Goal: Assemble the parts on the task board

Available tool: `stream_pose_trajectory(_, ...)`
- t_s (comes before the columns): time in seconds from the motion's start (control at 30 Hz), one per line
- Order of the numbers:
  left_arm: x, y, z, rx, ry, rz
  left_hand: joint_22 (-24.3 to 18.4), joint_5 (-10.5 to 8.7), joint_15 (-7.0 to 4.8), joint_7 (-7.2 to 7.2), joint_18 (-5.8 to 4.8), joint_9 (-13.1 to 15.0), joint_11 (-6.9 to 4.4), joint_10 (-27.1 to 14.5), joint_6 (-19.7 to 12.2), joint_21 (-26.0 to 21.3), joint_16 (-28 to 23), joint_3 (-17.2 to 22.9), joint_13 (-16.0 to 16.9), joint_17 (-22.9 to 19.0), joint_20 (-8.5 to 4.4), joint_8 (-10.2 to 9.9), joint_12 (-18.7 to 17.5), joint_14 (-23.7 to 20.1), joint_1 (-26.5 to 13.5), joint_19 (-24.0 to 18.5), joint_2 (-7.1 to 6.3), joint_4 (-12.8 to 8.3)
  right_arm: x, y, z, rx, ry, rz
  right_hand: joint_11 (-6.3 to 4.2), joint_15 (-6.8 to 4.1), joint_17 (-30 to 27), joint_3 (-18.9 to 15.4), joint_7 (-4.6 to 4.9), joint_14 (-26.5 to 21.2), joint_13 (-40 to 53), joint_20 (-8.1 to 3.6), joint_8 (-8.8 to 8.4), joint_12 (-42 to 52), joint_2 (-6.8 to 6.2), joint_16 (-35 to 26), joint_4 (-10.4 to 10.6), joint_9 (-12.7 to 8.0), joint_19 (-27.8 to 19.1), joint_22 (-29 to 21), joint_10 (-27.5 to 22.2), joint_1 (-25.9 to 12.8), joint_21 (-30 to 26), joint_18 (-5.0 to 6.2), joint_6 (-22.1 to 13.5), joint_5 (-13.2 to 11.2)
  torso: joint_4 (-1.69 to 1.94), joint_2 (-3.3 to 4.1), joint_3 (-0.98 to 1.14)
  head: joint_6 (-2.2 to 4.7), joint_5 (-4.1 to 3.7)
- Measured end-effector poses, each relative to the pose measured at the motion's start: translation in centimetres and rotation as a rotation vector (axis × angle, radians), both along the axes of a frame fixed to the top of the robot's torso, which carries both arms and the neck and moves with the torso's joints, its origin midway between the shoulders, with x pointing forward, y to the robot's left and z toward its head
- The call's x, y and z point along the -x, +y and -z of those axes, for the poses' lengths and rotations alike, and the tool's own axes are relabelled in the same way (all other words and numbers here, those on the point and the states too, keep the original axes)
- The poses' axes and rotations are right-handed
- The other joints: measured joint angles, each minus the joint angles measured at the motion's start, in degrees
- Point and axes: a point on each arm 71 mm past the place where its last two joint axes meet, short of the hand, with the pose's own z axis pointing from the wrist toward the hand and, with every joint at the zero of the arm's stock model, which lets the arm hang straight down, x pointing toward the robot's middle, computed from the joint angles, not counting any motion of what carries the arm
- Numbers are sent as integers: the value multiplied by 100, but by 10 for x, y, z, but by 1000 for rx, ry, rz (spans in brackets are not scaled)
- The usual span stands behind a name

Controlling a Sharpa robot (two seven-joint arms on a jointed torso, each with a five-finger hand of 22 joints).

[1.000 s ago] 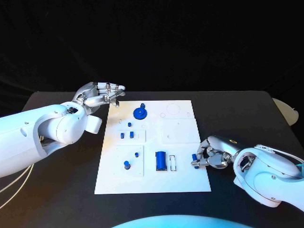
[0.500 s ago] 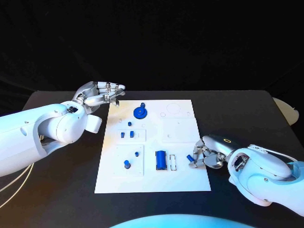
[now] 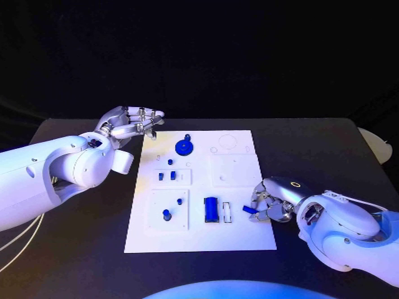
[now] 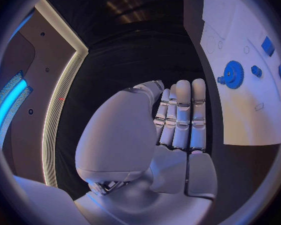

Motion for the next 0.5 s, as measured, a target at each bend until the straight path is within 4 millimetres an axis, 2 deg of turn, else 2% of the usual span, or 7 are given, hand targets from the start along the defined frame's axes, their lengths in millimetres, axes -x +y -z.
stream_pose_trajectory(0.1, 0, 0, 0, 0, 0, 0, 0, 0, 0, 0, 0, 0, 0, 0, 0, 0, 0, 0, 0, 0, 0, 0, 0, 0, 0, 0, 0, 0, 1, 1, 0, 2, -2, -2, 0, 0, 0, 93, 0, 0, -16, 0, 6, -20, 0, 0, 106, 0, 0, 0, 0, 0, 0, 0, 0, 107, 1, -1, 0, -1, -7)
stream_pose_trajectory(0.2, 0, 0, 0, 0, 0, 0, 0, 0, 0, 0, 0, 0, 0, 0, 0, 0, 0, 0, 0, 0, 0, 0, 0, 0, 0, 0, 0, 0, 2, 2, 0, 1, -1, -4, 0, 0, 0, 294, 35, 0, -19, 0, 15, -36, -1, 0, 306, 32, 0, 0, 0, 1, 0, 0, -36, 117, 3, -1, -2, -4, -12)
stream_pose_trajectory(0.27, 0, 0, 0, 0, 0, 0, 0, 0, 0, 0, 0, 0, 0, 0, 0, 0, 0, 0, 0, 0, 0, 0, 0, 0, 0, 0, 0, 0, 2, 3, 0, -1, 0, -7, -1, 0, -1, 470, 47, 0, -20, 0, 0, -36, -1, 0, 339, 44, 0, -1, 0, 1, 0, 0, -48, 152, 2, -1, -2, -4, -13)
stream_pose_trajectory(0.37, 0, 0, 0, 0, 1, 0, 1, 0, 0, 0, 0, -1, 0, 0, 0, 0, 0, 0, 0, 0, 0, 0, 0, 0, 0, 0, 0, 0, 3, 5, 0, -4, 2, -11, -11, 0, -1, 980, 74, -1, -18, 0, -99, -106, -1, 0, 346, 43, 0, -1, 10, 1, 0, 0, -74, 153, 1, -1, -2, -8, -13)
stream_pose_trajectory(0.43, 0, 0, 0, 0, 1, 0, 0, 0, 0, 0, 0, -1, 0, 0, 0, 0, 0, 0, 0, 0, 0, 0, 0, 0, 0, 0, 0, 0, 4, 6, 0, -5, 3, -14, -3, 2, -1, 1567, 88, 0, -16, 0, -168, -132, -4, 0, 359, 30, 0, -1, 22, 4, 0, 0, -90, 104, 1, -1, -3, -9, -14)
stream_pose_trajectory(0.47, 0, 0, 0, 0, 1, 0, 1, 0, 0, 0, 0, -1, 0, 0, 0, 0, 0, 0, 0, 0, 0, 0, 0, 0, 0, 0, 0, 0, 4, 6, -1, -7, 1, -16, 2, 6, -1, 2138, 87, 2, -35, 0, -244, -177, -54, 0, 362, -3, 0, -1, 41, 54, 0, 0, -88, 25, 1, -1, -2, -9, -13)
stream_pose_trajectory(0.5, 0, 0, 0, 0, 1, 0, 1, 0, 0, 0, 0, -1, 0, 0, 0, 0, 0, 0, 0, 0, 0, 0, 0, 0, 0, 0, 0, 0, 3, 6, -1, -7, 0, -16, 16, 5, -1, 2305, 88, 2, -66, 2, -264, -180, -60, 0, 364, -35, -2, -1, 54, 60, 0, 0, -87, -2, 1, -1, -3, -9, -13)
